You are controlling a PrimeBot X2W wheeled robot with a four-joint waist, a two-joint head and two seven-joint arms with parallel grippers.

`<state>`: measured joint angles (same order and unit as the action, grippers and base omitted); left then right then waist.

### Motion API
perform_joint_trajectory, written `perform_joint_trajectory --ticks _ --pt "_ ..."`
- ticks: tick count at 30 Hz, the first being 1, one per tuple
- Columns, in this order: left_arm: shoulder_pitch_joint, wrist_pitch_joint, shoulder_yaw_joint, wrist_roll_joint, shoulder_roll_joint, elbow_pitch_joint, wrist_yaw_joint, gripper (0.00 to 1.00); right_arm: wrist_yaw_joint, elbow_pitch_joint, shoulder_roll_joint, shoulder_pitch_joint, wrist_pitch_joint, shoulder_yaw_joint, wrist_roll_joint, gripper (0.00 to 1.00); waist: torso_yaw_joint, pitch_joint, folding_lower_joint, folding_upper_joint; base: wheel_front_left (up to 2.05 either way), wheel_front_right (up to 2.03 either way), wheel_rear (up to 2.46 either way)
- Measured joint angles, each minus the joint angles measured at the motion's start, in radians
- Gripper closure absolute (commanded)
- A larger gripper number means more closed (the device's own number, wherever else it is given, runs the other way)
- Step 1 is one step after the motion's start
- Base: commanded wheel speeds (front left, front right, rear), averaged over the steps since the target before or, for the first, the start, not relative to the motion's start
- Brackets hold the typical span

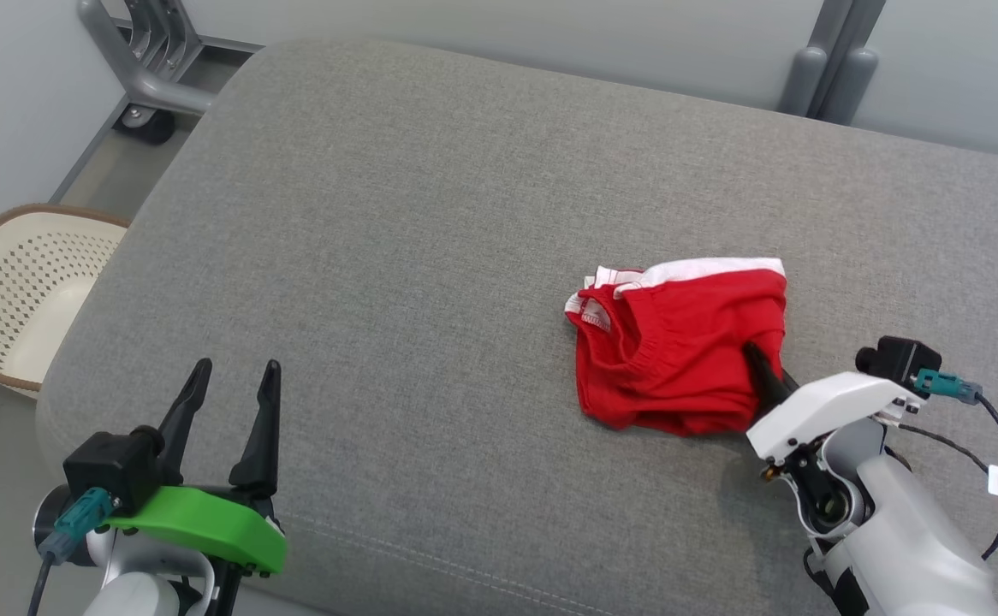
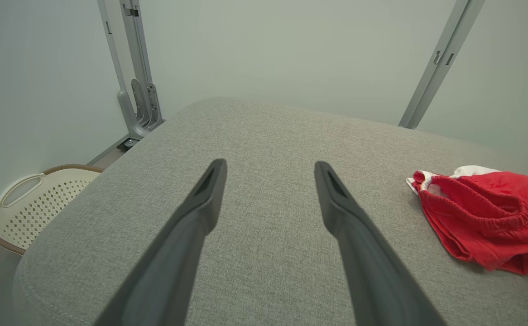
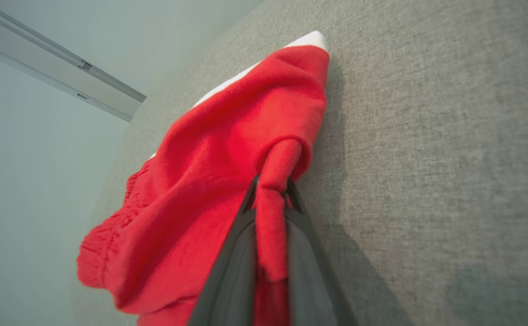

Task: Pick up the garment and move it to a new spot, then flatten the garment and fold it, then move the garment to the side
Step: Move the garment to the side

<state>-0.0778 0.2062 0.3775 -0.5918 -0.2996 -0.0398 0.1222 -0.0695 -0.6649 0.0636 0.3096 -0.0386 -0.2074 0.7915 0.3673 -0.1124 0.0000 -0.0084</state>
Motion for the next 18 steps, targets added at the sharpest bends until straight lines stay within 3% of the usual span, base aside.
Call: perform_joint_trajectory --ticks 9,18 --pt "0.001 0.002 -0.021 0.000 0.000 -0.004 0.000 0.00 -0.010 0.027 0.047 0.041 -0.028 -0.020 -0.050 1.00 -0.032 0.009 0.0000 0.0000 0.00 0.00 0.00" --pt "0.002 0.003 -0.026 0.000 -0.004 0.021 0.000 0.00 -0.013 0.058 0.114 0.055 -0.025 -0.026 -0.078 1.00 -0.107 0.007 0.0000 0.0000 0.00 0.00 0.00"
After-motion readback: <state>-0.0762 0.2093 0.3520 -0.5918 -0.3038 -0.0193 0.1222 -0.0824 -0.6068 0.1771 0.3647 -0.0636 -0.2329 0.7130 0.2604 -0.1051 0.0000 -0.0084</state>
